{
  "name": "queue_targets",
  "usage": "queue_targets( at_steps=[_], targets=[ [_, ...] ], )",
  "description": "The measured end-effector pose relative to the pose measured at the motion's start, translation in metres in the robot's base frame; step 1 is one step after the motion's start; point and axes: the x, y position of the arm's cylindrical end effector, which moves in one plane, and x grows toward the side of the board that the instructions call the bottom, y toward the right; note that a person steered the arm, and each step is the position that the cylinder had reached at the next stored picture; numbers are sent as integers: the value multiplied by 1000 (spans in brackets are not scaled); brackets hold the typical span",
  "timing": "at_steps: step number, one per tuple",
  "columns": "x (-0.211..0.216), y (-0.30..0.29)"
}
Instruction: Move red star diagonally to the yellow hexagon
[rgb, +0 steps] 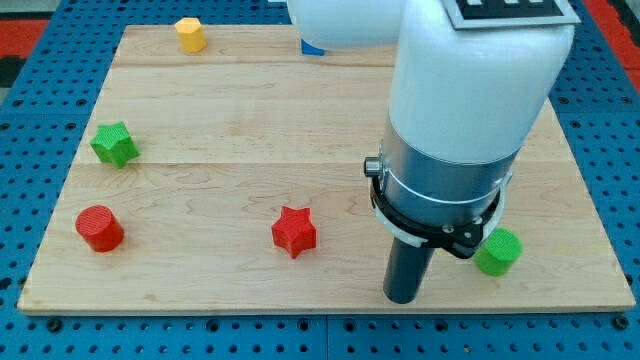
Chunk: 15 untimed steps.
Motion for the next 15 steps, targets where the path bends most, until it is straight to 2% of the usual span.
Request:
queue_targets(
  at_steps=[1,2,3,4,6,8,9,10,11,12,15],
  targets=[
    [-30,7],
    [-100,13],
    [-155,-23],
    [-170,-50],
    [-96,-45],
    [-60,-38],
    [-36,-82],
    [-48,-151],
    [-87,-147],
    [-84,-115],
    [-88,-143]
  ],
)
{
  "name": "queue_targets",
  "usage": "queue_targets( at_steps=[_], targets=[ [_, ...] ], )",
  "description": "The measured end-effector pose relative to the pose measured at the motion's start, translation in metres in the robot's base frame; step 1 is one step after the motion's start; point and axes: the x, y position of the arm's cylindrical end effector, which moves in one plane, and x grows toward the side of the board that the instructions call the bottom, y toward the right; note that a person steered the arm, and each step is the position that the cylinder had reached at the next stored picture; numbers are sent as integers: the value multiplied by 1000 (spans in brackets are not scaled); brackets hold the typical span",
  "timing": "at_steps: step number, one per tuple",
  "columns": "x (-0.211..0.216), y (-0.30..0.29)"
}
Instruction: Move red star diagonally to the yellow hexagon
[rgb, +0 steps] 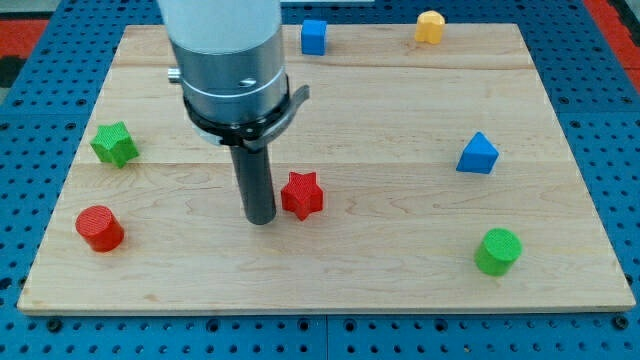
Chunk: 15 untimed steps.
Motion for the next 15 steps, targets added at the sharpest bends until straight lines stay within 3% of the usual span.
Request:
queue_targets(
  at_steps=[3,5,6,7,9,11,15],
  targets=[
    [-8,-20],
    [3,59],
    [28,82],
    [-6,77],
    [-62,14],
    [-52,37],
    [-74,53]
  ],
)
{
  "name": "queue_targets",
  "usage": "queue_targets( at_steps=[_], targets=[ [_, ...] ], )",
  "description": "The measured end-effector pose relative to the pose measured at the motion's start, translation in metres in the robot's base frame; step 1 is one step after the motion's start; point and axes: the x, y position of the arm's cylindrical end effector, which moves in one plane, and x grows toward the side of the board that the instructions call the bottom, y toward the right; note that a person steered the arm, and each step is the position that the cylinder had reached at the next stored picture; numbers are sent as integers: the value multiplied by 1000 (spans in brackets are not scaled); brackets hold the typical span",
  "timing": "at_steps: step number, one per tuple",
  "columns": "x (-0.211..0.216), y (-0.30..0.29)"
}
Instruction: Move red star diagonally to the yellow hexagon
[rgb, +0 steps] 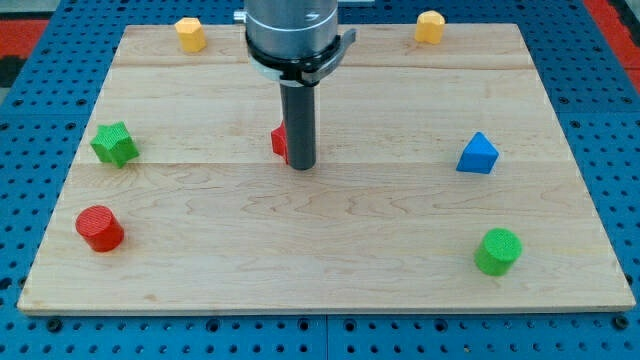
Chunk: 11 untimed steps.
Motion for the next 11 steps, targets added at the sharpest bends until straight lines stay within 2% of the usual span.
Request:
queue_targets(
  at_steps=[2,3,4,5,6,7,9,10,11],
  targets=[
    [-8,-28],
    [-43,-2],
    [-58,-33],
    [-83,-101],
    [-99,-72],
    [-68,-51],
    [-144,-42],
    [-172,-58],
    [-183,-102]
  ],
)
